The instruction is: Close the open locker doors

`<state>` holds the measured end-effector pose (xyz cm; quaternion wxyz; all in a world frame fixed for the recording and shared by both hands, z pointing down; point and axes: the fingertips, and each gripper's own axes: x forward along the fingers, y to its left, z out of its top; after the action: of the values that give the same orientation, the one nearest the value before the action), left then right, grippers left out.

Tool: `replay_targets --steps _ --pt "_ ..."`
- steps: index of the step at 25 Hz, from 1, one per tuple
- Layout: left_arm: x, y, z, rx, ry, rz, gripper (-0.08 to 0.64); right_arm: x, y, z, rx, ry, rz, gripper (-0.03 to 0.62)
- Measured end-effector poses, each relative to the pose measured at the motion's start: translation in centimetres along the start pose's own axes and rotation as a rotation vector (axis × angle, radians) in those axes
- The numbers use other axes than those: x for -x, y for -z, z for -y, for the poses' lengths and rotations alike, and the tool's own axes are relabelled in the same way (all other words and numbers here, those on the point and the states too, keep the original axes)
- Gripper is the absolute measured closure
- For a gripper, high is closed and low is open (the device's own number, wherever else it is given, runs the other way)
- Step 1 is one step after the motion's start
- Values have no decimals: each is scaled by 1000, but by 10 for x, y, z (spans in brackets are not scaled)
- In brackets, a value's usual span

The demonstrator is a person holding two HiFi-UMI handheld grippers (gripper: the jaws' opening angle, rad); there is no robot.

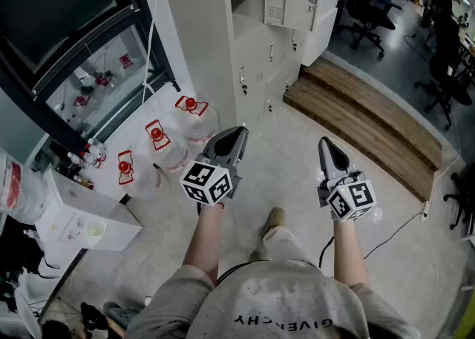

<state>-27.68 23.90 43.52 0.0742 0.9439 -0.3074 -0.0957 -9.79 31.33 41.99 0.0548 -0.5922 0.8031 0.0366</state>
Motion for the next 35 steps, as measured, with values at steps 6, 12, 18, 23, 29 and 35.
replay_targets --steps 6,12,18,23,29,35 --pt "-49 4 -45 9 -17 -11 563 -60 20 31 -19 -1 -12 592" --pt "-101 13 -84 8 -40 -41 563 -115 43 72 -44 -15 -32 592" --pt "-148 11 -112 39 -81 -54 563 -154 44 119 -76 -18 -36 592" --pt "-199 3 -129 29 -89 -42 563 -186 41 165 -92 -23 -24 591" --pt "-253 19 -152 33 -95 -38 563 -223 46 215 -77 -39 -23 591" --pt "-276 27 -167 33 -101 -62 563 -250 65 238 -126 -58 -47 591"
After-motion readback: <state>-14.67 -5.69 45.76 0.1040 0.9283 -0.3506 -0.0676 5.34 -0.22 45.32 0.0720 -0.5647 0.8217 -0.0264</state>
